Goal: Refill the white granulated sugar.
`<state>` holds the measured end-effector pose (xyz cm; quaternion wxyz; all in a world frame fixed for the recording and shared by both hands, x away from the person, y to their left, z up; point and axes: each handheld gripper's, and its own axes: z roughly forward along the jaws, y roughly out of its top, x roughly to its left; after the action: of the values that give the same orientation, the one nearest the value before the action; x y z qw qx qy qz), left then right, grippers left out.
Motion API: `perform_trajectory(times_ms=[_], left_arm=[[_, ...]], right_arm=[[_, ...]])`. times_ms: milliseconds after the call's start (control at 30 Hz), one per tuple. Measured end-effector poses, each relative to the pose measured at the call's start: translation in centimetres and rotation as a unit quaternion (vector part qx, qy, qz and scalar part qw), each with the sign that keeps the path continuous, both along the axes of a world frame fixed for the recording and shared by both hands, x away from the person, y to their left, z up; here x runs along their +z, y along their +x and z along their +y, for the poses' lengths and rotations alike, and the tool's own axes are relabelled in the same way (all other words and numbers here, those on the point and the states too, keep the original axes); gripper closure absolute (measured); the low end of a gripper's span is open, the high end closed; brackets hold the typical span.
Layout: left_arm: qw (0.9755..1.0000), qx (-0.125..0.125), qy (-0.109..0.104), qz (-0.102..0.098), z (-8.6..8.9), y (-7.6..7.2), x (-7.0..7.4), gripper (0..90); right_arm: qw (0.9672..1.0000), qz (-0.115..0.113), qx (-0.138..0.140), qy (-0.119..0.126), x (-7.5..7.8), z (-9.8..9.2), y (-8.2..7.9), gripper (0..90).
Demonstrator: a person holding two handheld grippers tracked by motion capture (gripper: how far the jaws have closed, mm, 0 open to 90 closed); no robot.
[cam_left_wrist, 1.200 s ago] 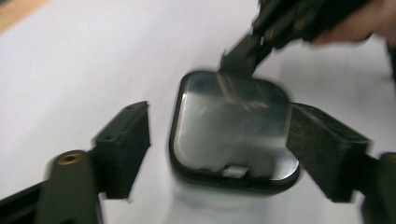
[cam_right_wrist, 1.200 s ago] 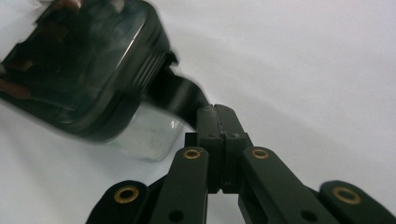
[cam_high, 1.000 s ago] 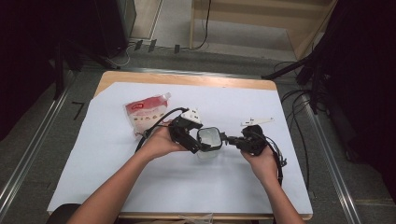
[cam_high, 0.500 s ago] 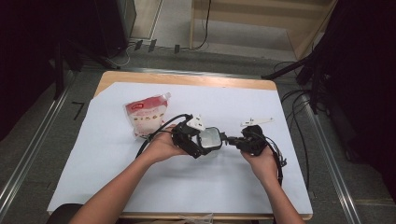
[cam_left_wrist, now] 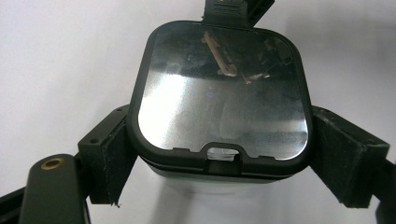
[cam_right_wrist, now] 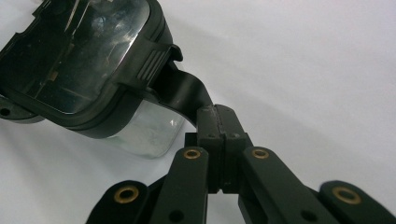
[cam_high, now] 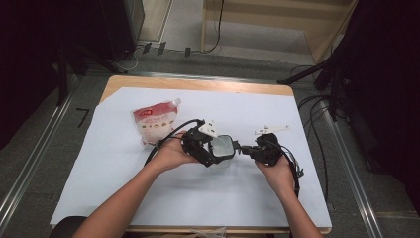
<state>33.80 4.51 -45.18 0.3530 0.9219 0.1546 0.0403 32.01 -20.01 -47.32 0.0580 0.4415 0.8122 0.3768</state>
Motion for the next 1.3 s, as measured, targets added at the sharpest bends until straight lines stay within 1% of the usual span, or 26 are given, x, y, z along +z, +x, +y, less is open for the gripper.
perform_trajectory(times_ms=[267, 300, 333, 400, 467, 567, 700, 767, 867, 900, 967, 1000, 1100, 1133, 1167, 1267, 1300], left_arm=[[1.0000, 0.002, -0.001, 0.003, 0.0, 0.0, 0.2, 17.0], [1.0000, 0.004, -0.005, 0.005, 0.0, 0.0, 0.2, 17.0], [1.0000, 0.004, -0.005, 0.005, 0.0, 0.0, 0.2, 17.0], [1.0000, -0.001, 0.001, -0.002, -0.1, 0.0, 0.3, 17.1], [1.0000, -0.001, -0.001, -0.005, -0.1, 0.0, 0.4, 17.2], [0.9999, -0.002, -0.007, -0.011, 0.0, 0.0, 0.7, 17.2], [0.9999, -0.002, -0.005, -0.010, 0.0, -0.1, 0.7, 17.3], [0.9999, -0.002, -0.001, -0.011, -0.1, -0.1, 0.9, 17.4], [0.9999, -0.002, 0.003, -0.011, -0.3, -0.1, 1.1, 17.4], [0.9999, -0.005, 0.002, -0.013, -0.3, 0.0, 1.2, 17.4], [0.9999, -0.001, 0.001, -0.011, -0.4, -0.1, 1.3, 17.4], [0.9999, -0.004, 0.002, -0.013, -0.5, 0.0, 1.4, 17.4], [0.9999, -0.005, -0.005, -0.016, -0.4, 0.0, 1.7, 17.4], [0.9997, -0.004, -0.012, -0.018, -0.5, -0.1, 2.1, 17.5], [0.9997, -0.004, -0.012, -0.018, -0.5, -0.1, 2.1, 17.6], [0.9998, -0.002, -0.003, -0.022, -0.8, -0.2, 2.4, 17.5], [0.9998, 0.000, -0.004, -0.021, -0.8, -0.2, 2.4, 17.5]], right_arm=[[1.0000, 0.000, 0.001, -0.002, 0.0, 0.0, 0.0, 90.0], [1.0000, 0.000, 0.000, -0.001, 0.0, 0.0, 0.0, 90.0], [1.0000, 0.000, 0.000, -0.002, 0.0, 0.1, 0.0, 90.0], [1.0000, 0.001, 0.000, -0.002, 0.0, 0.1, -0.1, 90.0], [1.0000, -0.001, 0.001, -0.004, 0.1, 0.1, -0.1, 90.0], [1.0000, -0.001, 0.000, -0.001, 0.1, 0.1, -0.1, 90.0], [1.0000, -0.004, 0.002, -0.001, 0.1, 0.1, -0.1, 90.0], [1.0000, -0.004, 0.003, -0.002, 0.1, 0.1, -0.1, 90.0], [1.0000, -0.001, 0.001, -0.002, 0.1, 0.1, -0.1, 90.0], [1.0000, -0.001, 0.001, -0.002, 0.1, 0.1, -0.1, 90.0], [1.0000, -0.001, 0.000, -0.001, 0.1, 0.1, -0.1, 90.0], [1.0000, -0.001, 0.000, -0.001, 0.1, 0.1, -0.1, 90.0], [1.0000, 0.002, -0.001, 0.001, 0.1, 0.1, -0.2, 90.0], [1.0000, -0.001, 0.001, 0.002, 0.1, 0.1, -0.2, 90.0], [1.0000, -0.001, 0.001, 0.002, 0.1, 0.1, -0.2, 90.0], [1.0000, -0.001, 0.000, 0.001, 0.2, 0.1, -0.2, 90.0], [1.0000, -0.001, 0.001, 0.002, 0.2, 0.1, -0.2, 90.0]])
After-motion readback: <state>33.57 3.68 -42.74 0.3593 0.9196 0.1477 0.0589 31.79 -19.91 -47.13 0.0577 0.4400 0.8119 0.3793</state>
